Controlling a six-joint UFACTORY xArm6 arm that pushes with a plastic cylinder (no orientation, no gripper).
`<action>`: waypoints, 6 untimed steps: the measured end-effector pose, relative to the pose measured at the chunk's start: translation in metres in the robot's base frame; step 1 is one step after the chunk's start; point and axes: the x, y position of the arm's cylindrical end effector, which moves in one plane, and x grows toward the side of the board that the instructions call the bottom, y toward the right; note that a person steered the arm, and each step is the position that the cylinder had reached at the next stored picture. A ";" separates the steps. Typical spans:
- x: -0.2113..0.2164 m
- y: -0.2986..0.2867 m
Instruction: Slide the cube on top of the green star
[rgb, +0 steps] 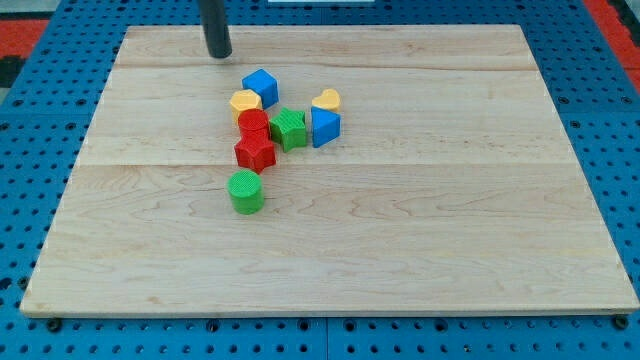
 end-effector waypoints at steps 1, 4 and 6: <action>0.042 0.044; 0.026 0.052; 0.052 0.063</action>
